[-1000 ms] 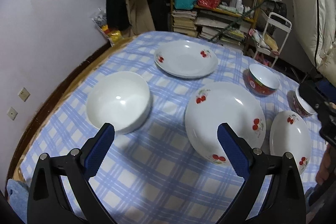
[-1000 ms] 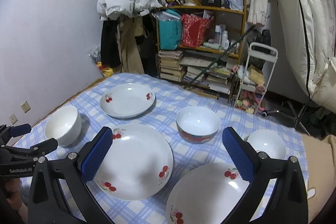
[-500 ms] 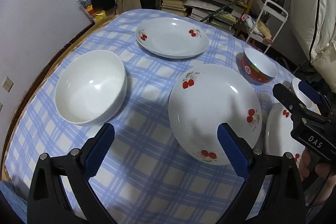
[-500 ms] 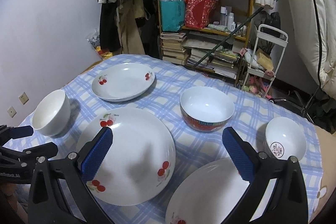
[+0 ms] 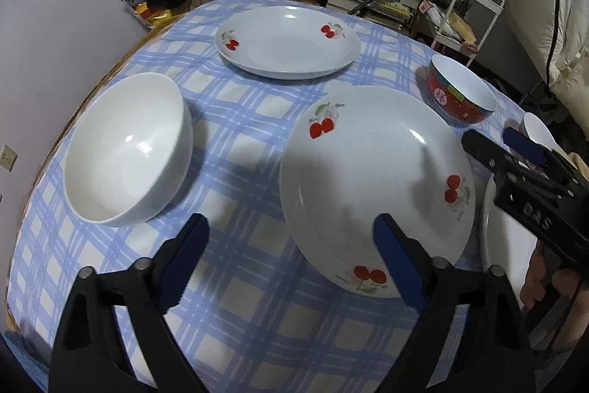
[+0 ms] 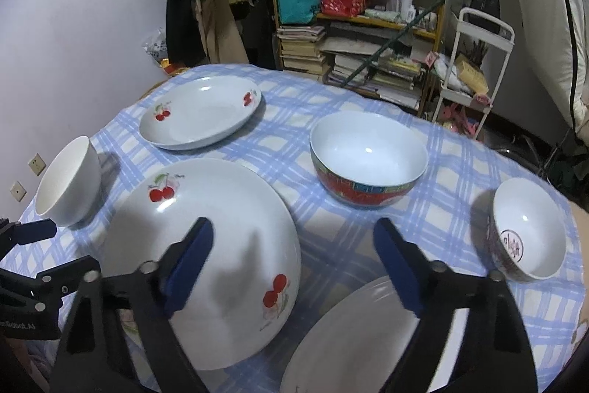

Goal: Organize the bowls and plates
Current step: 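Reach both grippers to the rim of a cherry plate and close on it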

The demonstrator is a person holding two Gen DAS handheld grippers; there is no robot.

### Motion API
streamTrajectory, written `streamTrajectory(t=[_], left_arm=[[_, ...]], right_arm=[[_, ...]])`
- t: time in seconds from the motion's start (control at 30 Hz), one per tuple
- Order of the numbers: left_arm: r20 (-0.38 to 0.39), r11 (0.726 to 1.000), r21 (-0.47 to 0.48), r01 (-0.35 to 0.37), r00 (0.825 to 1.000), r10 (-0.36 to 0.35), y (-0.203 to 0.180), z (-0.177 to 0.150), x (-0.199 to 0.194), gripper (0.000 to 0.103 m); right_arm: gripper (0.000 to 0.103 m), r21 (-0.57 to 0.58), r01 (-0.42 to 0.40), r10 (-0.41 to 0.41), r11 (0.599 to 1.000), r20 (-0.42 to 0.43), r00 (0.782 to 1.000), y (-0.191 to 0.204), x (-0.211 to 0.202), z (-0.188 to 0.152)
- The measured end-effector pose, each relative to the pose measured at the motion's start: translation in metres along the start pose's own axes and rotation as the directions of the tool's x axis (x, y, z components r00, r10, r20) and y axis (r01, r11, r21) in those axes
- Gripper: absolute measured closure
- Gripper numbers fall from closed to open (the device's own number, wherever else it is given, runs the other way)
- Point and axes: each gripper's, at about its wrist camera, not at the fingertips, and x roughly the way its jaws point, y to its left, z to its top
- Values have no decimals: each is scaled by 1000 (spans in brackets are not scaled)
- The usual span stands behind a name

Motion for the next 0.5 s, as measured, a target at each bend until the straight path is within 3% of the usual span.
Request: streamTrajectory(t=[0.1, 0.17, 0.33, 0.47, 0.5], left_arm=[[-8, 1000, 20, -18, 1000, 18, -3, -1, 7, 22], [-18, 999, 26, -25, 1000, 25, -3, -1, 12, 28], [-39, 1000, 9, -29, 999, 29, 0, 0, 21, 37], [-73, 999, -43, -5, 997, 2, 10, 1, 28, 59], [-83, 998, -58, 3, 997, -8, 12, 1, 31, 60]], right_arm=[[30, 17, -28, 28, 999, -26, 999, -3, 7, -1], [42, 14, -31, 32, 999, -41, 999, -3, 11, -2], [60, 17, -21, 22, 1000, -62, 998, -2, 20, -6], [71, 42, -15, 18, 999, -67, 998, -4, 23, -10], [73, 41, -16, 19, 999, -74, 997, -3, 25, -10]])
